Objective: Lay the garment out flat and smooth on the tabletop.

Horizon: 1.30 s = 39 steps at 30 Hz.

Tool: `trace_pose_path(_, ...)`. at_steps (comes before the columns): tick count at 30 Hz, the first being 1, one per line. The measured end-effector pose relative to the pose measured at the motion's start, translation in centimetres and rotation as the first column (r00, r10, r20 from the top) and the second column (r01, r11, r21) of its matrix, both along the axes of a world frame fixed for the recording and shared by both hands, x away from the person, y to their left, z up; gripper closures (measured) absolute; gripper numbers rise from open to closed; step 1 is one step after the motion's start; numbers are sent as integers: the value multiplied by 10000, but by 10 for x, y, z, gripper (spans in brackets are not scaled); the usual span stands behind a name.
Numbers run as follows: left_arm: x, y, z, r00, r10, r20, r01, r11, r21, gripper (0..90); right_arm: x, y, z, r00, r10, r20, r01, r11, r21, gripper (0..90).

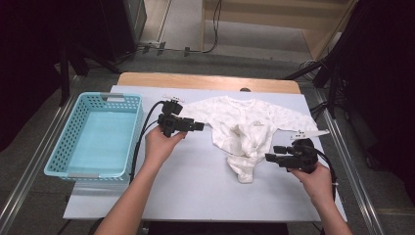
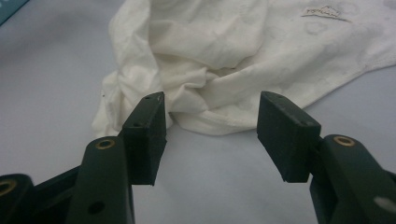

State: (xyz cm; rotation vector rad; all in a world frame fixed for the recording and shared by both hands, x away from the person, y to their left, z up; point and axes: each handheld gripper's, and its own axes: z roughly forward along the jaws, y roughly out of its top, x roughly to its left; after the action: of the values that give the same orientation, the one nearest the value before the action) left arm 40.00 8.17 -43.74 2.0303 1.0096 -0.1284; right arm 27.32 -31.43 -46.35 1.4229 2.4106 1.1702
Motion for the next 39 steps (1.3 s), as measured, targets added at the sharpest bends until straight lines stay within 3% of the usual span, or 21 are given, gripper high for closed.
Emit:
trace_pose_path(16, -12, -6, 0, 9982, -586, 95, 587, 9982, -86, 413, -19, 19, 2, 9976, 688, -12, -688, 9976, -45, 421)
trace_pose_path(27, -14, -8, -2, 9975, -703, 96, 704, 9975, -90, 413, -31, 39, -16, 9919, 1164, -513, -1174, 9929, -171, 423)
trace_pose_path(32, -14, -7, -2, 9975, -696, 77, 696, 9976, -58, 412, -28, 49, -26, 9888, 1289, -755, -1293, 9916, -2, 422)
trace_pose_path(39, -13, -8, -4, 9973, -735, 39, 735, 9973, -4, 413, -21, 66, -38, 9873, 1363, -820, -1398, 9894, -389, 440)
